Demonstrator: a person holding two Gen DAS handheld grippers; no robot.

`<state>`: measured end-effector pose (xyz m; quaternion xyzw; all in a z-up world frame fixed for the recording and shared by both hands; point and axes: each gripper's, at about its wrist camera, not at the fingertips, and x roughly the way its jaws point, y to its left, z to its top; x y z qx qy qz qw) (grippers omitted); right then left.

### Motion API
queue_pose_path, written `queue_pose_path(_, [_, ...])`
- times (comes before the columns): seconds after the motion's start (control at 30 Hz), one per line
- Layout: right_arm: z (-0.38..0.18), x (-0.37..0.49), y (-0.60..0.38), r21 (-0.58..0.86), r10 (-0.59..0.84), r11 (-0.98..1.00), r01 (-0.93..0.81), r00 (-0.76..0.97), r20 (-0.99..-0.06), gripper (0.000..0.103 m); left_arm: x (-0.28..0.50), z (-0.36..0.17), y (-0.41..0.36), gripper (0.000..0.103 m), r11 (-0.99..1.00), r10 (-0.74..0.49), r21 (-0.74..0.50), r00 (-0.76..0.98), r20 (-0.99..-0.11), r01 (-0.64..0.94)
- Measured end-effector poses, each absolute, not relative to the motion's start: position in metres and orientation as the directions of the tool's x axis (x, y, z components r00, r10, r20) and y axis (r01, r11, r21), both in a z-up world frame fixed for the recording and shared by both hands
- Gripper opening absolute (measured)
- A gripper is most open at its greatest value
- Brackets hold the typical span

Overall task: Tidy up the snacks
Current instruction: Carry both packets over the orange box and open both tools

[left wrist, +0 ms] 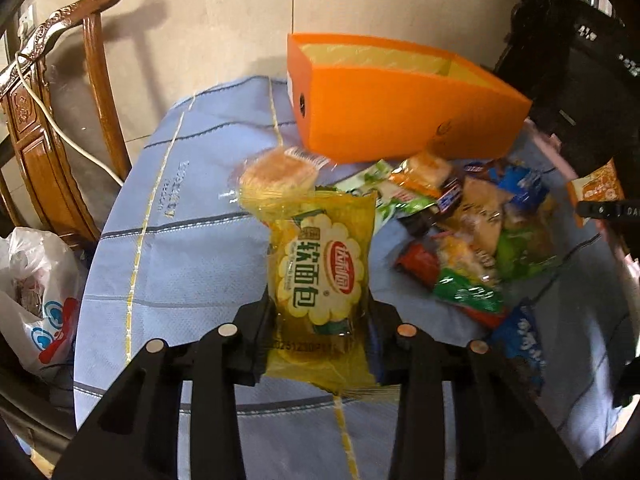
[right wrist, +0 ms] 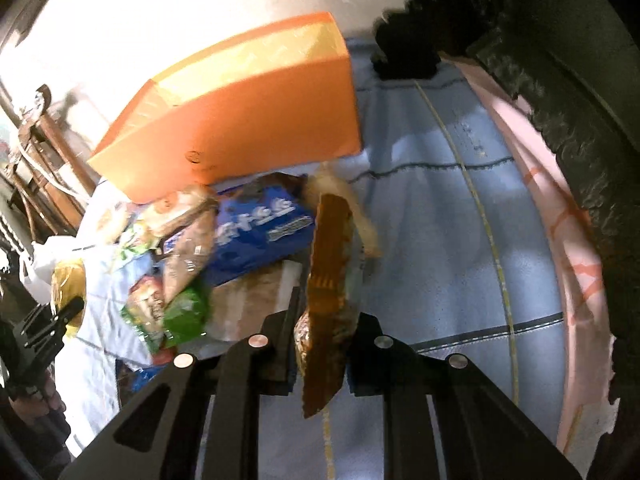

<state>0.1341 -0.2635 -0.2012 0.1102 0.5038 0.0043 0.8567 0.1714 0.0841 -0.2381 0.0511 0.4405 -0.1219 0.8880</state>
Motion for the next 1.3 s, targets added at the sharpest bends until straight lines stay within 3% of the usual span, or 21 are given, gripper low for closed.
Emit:
queue_pose_path(0.3, [-0.147,0.126,-0.240,0.179,0.129,0.983,0.030,0.582,-0.803,0.018,0.161,-0.195,0.076,0.036,0.957,-0.228,-0.051,0.629,-0.744,0.287])
queue_pose_path(0.9, [0.011,0.157,-0.206,0.085,0.152,0.988,-0.127,0.792,-0.591,0.018,0.201,-0.049,0.019,0.036,0.923,-0.346,-0.058,0.756,-0.555,0.380])
queue_pose_path(1.07, [0.039,0.176,-0.207,0.054,0.142,0.989,-0.135,0.818,-0.557,0.018,0.221,-0.021,0.002,0.036,0.914,-0.361,-0.027,0.780,-0.511,0.405])
queue_pose_path(1.3, [0.048,0.213,-0.202,0.033,0.133,0.990,-0.138,0.816,-0.562,0.018,0.260,-0.012,-0.015,0.036,0.915,-0.354,-0.019,0.778,-0.518,0.403])
